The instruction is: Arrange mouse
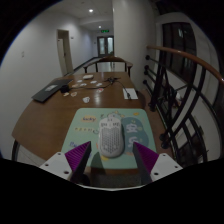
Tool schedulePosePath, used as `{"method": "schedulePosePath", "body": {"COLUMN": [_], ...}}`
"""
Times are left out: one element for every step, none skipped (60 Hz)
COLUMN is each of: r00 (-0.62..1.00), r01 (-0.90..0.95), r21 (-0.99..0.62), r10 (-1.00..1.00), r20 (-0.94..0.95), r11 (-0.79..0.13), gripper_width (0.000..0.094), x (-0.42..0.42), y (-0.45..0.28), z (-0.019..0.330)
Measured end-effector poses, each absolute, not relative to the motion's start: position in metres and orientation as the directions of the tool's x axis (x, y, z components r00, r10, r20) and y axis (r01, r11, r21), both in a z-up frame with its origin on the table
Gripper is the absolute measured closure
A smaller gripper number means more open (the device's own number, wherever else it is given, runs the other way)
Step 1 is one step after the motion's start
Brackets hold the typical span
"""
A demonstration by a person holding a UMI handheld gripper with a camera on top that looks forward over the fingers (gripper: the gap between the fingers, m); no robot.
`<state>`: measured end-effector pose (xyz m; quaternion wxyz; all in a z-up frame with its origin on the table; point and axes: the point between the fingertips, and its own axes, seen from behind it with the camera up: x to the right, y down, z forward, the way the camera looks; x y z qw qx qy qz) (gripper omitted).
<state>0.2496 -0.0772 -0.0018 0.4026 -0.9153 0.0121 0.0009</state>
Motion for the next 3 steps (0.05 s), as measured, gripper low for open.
{"method": "schedulePosePath", "body": {"r00": [1.000,1.000,1.000], "r01": [-0.022,-0.021,-0.022], "r21": [-0.739,-0.742,-0.746], "r10": [-0.021,-0.021,-0.023], "r20": [-0.011,-0.010,-0.009], "r11": [-0.673,-0.670,-0.666], "gripper_width": [0.0087,0.0084,0.0084], "x": [0.251,0.253,0.256], "y": [-0.083,-0.090,-0.095], "z": [0.001,0.004,0.005]}}
